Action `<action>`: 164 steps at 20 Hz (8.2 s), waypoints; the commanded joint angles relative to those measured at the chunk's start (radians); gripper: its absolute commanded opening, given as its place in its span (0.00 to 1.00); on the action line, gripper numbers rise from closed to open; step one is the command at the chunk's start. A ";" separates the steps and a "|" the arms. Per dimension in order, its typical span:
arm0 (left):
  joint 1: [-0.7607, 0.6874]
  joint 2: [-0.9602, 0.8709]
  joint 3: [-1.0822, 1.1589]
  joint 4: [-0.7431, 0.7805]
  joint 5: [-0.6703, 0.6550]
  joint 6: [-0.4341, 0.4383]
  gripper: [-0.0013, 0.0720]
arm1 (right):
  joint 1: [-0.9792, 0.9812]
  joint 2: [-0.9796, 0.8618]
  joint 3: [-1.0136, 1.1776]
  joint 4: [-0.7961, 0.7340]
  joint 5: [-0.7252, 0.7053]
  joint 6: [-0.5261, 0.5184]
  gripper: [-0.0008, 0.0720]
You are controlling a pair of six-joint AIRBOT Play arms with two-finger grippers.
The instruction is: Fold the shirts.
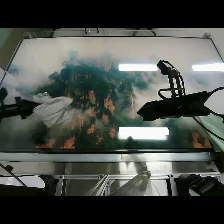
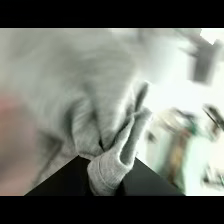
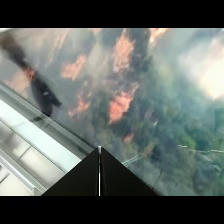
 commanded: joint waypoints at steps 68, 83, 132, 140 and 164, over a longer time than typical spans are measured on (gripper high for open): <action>-0.756 0.156 0.822 0.420 -0.208 -0.477 0.99 | -0.388 -0.208 0.483 0.044 0.148 -0.301 0.66; -0.490 0.230 -0.096 0.464 -0.122 -0.385 0.99 | -0.394 -0.465 -0.049 0.179 -0.002 -0.507 0.72; -0.544 0.500 0.342 0.252 -0.110 -0.385 0.05 | -0.682 0.012 0.154 0.677 0.263 -0.520 0.03; -0.626 0.128 0.115 0.252 0.064 -0.210 0.33 | -0.685 -0.248 -0.249 0.684 0.019 -0.686 0.29; -0.619 -0.075 0.132 0.242 0.175 -0.208 0.97 | -0.606 -0.568 -0.349 0.460 -0.034 -0.595 0.60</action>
